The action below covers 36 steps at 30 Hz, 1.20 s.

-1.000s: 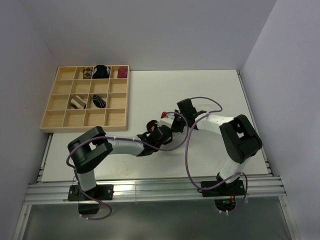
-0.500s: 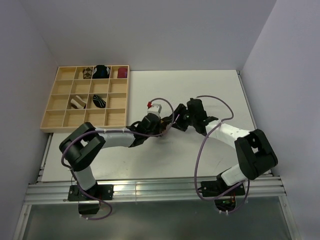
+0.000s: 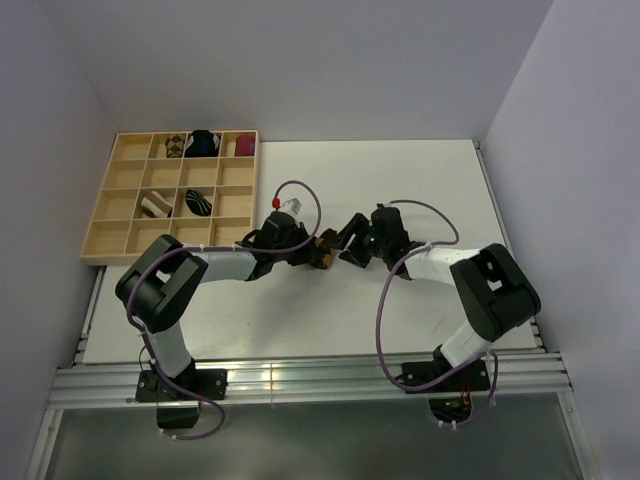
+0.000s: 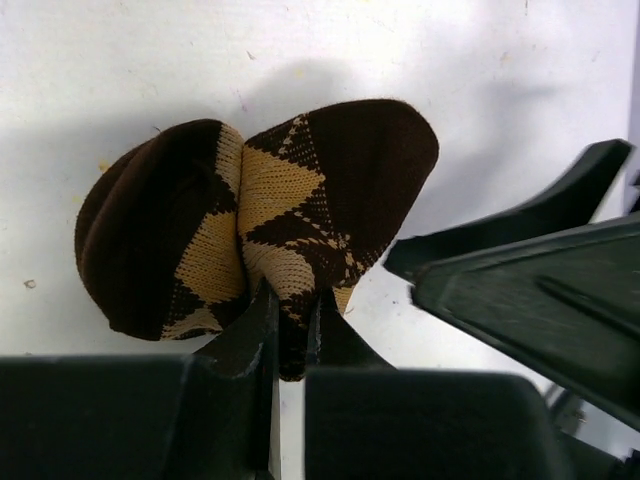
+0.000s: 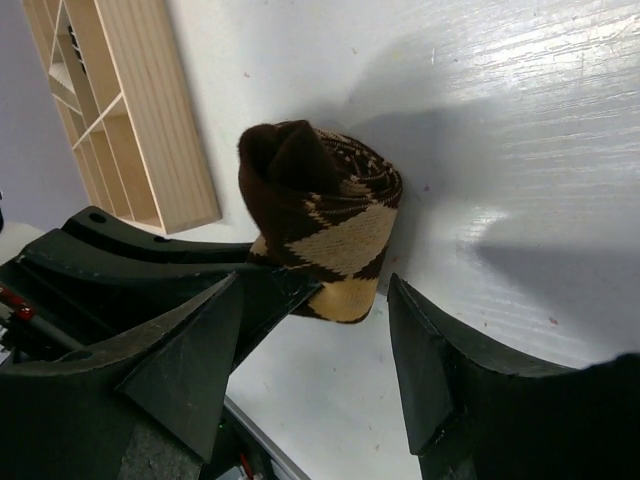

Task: Roll the socks
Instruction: Roll the sock at the center of the board.

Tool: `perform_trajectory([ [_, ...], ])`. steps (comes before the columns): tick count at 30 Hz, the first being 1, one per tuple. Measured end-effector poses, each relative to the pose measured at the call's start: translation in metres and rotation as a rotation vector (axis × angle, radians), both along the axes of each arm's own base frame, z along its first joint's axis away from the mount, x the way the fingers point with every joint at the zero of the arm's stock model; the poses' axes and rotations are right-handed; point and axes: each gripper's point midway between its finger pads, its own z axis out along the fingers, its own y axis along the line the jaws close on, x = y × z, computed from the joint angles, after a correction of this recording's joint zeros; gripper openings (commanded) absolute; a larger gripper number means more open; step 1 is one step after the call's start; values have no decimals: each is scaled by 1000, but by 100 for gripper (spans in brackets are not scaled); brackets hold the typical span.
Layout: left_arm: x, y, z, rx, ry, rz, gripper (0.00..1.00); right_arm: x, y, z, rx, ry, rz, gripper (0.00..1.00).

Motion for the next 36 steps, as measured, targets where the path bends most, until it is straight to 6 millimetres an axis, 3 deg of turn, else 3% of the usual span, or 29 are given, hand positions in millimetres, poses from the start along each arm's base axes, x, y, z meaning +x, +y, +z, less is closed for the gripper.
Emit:
perform_trajectory([
  [7, 1, 2, -1, -93, 87, 25, 0, 4, 7, -21, 21, 35, -1, 67],
  [18, -1, -2, -4, -160, 141, 26, 0, 12, 21, -34, 95, 27, 19, 58],
  [20, -1, -1, -4, -162, 142, 26, 0, 13, 23, -35, 104, 23, 26, 45],
  [23, -2, -1, -7, -160, 148, 25, 0, 14, 24, -38, 114, 23, 29, 15],
  [25, -1, 0, -7, -160, 147, 25, 1, 16, 24, -37, 119, 14, 34, 0],
  [28, -1, 0, -7, -159, 145, 25, 10, 15, 23, -38, 110, 10, 38, 0],
  [32, -2, 3, -6, -123, 124, 32, 34, 14, 23, -37, 79, 15, 55, 0],
  [36, -9, 9, -3, -14, 68, 61, 41, 12, 23, -37, 30, 42, 77, 0],
])
